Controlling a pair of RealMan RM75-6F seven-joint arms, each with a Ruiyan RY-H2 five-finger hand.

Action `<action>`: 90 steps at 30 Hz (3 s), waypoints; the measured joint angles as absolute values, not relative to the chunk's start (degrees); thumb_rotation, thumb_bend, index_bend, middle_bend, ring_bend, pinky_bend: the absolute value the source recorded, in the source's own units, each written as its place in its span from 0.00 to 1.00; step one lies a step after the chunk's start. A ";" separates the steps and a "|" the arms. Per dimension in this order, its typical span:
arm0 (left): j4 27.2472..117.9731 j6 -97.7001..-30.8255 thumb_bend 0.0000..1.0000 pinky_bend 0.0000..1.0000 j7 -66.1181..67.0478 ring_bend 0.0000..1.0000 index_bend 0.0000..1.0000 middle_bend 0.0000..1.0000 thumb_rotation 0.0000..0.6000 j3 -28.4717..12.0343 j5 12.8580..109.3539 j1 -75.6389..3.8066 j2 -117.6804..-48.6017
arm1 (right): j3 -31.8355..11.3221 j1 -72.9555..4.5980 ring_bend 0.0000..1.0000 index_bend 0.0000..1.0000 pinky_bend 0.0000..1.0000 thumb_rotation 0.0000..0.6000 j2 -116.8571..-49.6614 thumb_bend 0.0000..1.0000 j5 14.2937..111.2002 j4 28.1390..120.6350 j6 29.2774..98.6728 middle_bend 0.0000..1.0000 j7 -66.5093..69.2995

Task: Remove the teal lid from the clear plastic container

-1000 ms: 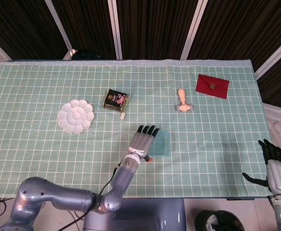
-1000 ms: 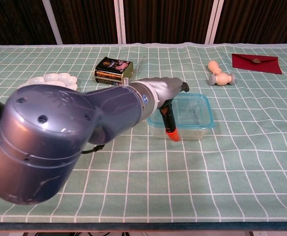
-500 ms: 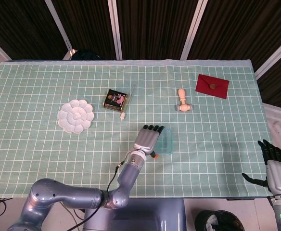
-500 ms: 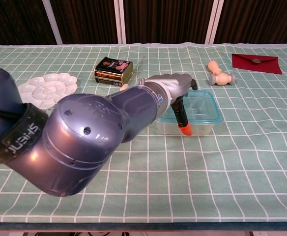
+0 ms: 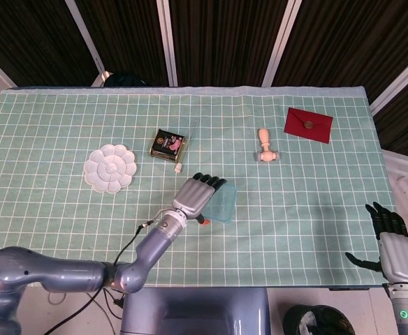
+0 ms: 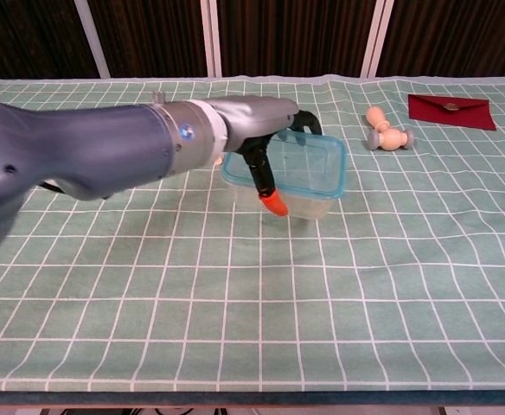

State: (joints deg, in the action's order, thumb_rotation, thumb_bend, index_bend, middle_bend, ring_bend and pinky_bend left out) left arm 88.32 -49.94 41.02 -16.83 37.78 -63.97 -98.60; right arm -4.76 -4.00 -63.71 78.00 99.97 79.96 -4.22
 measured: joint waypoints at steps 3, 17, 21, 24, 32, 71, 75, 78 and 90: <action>89.40 -46.83 0.15 0.40 36.52 0.30 0.27 0.28 1.00 -15.57 40.64 -62.39 -95.34 | -4.60 -4.57 0.00 0.00 0.00 1.00 -64.48 0.21 78.80 100.98 79.78 0.00 -5.89; 87.45 -39.41 0.15 0.40 24.78 0.29 0.27 0.28 1.00 -10.83 50.99 -60.71 -93.41 | -4.47 -10.40 0.00 0.00 0.00 1.00 -75.52 0.21 80.59 109.78 75.14 0.00 -18.48; 87.49 -39.17 0.15 0.40 24.05 0.28 0.27 0.27 1.00 -10.44 51.51 -61.26 -93.46 | -4.46 -12.03 0.00 0.00 0.00 1.00 -80.32 0.21 80.29 111.30 73.93 0.00 -22.28; 87.95 -38.70 0.15 0.40 23.81 0.28 0.27 0.27 1.00 -10.14 51.31 -61.93 -93.18 | -4.52 -13.17 0.00 0.00 0.00 1.00 -84.32 0.21 79.67 111.72 73.21 0.00 -24.98; 88.81 -38.12 0.15 0.40 23.49 0.28 0.27 0.27 1.00 -9.45 50.53 -63.53 -92.91 | -5.52 -15.89 0.00 0.00 0.00 1.00 -93.02 0.21 76.55 111.17 72.37 0.00 -30.41; 90.68 -39.39 0.15 0.40 22.19 0.28 0.27 0.27 1.00 -6.96 47.27 -67.95 -94.19 | -7.29 -18.65 0.00 0.00 0.00 1.00 -101.79 0.21 69.31 105.86 75.93 0.00 -32.62; 90.85 -39.53 0.15 0.40 22.05 0.28 0.27 0.26 1.00 -6.76 47.10 -68.09 -94.15 | -7.07 -18.62 0.00 0.00 0.00 1.00 -101.77 0.21 69.79 105.71 76.19 0.00 -31.97; 90.87 -39.81 0.15 0.40 21.98 0.28 0.27 0.26 1.00 -6.71 47.05 -68.14 -94.11 | -6.94 -18.64 0.00 0.00 0.00 1.00 -101.76 0.21 70.00 105.54 76.37 0.00 -31.56; 91.08 -40.41 0.15 0.40 21.23 0.28 0.27 0.26 1.00 -6.62 46.02 -68.06 -93.60 | -6.81 -18.62 0.00 0.00 0.00 1.00 -101.65 0.21 69.70 104.97 76.70 0.00 -30.95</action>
